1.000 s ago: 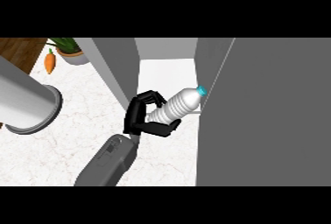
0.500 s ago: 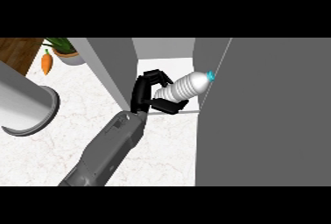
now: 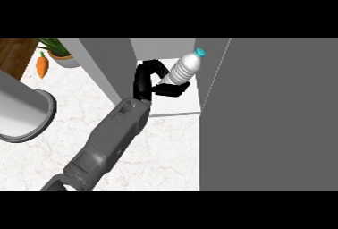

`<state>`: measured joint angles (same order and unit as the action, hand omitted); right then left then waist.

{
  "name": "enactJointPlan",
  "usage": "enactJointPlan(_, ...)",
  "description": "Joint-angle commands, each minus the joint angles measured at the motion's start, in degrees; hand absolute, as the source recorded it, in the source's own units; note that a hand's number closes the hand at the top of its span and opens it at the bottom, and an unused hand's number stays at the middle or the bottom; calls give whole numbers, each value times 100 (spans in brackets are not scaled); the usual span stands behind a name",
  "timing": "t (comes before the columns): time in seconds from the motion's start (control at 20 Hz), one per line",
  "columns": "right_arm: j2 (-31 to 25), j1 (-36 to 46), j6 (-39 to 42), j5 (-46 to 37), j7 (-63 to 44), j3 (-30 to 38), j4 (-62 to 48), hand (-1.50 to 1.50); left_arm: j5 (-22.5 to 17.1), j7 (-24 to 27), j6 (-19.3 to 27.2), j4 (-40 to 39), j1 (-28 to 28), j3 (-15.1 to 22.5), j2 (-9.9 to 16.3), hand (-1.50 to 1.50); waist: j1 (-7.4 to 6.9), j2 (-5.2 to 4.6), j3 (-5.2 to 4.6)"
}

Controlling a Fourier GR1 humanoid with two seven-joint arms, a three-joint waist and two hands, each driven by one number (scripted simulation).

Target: Pick up the bottled water, place it into the cabinet and close the cabinet

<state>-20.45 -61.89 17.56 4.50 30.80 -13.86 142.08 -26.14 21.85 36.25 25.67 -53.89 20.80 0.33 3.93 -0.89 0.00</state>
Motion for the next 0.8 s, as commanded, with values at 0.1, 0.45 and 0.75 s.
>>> enactJointPlan(0.1, -49, -57, 144, 427, -158, -18, 330, -150, 500, -42, 988, -1109, -718, 74, 92, -150, 56, -60, -1)
enactJointPlan(0.45, -30, 45, 287, 565, 43, 251, 167, -150, 536, 53, 1274, -1668, -1159, -112, 78, -150, 92, -93, -5)
enactJointPlan(0.75, -82, -26, 365, 597, -113, 237, 325, -150, 1, 1151, 676, -779, -1018, -741, -28, -150, -26, -77, -21)
